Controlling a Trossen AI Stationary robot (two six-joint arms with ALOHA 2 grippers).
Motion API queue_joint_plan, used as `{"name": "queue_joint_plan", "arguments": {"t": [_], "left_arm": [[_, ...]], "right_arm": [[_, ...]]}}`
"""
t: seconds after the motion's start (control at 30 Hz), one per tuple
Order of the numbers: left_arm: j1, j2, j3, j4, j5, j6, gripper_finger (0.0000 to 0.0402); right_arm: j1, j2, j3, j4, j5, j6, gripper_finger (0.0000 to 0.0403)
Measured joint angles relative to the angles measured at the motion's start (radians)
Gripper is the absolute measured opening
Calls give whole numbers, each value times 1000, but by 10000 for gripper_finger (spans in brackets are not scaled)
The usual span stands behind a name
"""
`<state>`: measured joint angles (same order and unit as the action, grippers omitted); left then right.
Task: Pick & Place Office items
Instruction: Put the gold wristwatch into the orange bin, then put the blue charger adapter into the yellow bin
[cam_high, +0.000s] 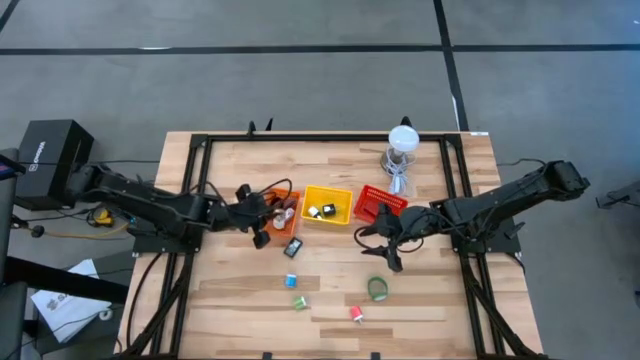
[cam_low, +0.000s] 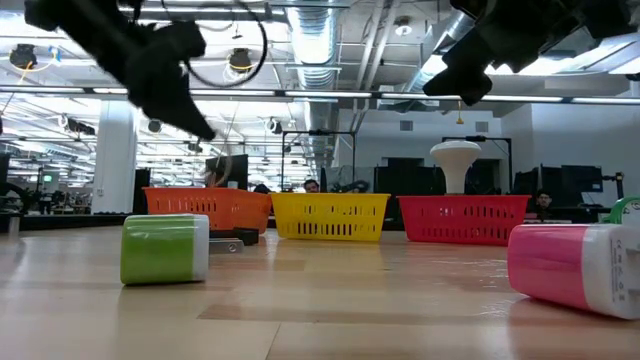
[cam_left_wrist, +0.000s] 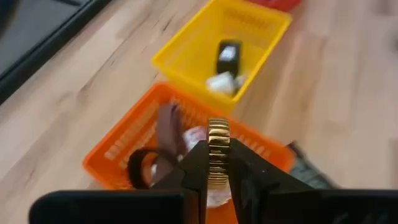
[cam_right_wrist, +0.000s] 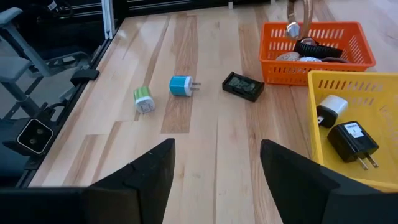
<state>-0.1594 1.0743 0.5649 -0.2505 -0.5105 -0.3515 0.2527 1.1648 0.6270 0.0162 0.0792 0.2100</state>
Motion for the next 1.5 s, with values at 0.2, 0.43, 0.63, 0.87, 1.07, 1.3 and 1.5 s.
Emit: {"name": "queue_joint_plan", "arguments": {"t": [0.2, 0.43, 0.63, 0.87, 1.07, 1.3, 1.5], "left_arm": [[41, 8, -63, 16, 19, -5, 55], [44, 7, -87, 36, 22, -5, 94], [44, 8, -90, 40, 22, -5, 119], [39, 8, -90, 145, 24, -5, 135], [23, 8, -90, 389, 140, 59, 143], [-38, 10, -89, 432, 205, 26, 143], [-112, 64, -88, 494, 205, -67, 143]], "right_arm": [[0, 0, 0, 0, 0, 0, 227], [0, 0, 0, 0, 0, 0, 227], [0, 0, 0, 0, 0, 0, 227], [0, 0, 0, 0, 0, 0, 227], [0, 0, 0, 0, 0, -1, 227], [0, 0, 0, 0, 0, -7, 227], [0, 0, 0, 0, 0, -8, 227]]}}
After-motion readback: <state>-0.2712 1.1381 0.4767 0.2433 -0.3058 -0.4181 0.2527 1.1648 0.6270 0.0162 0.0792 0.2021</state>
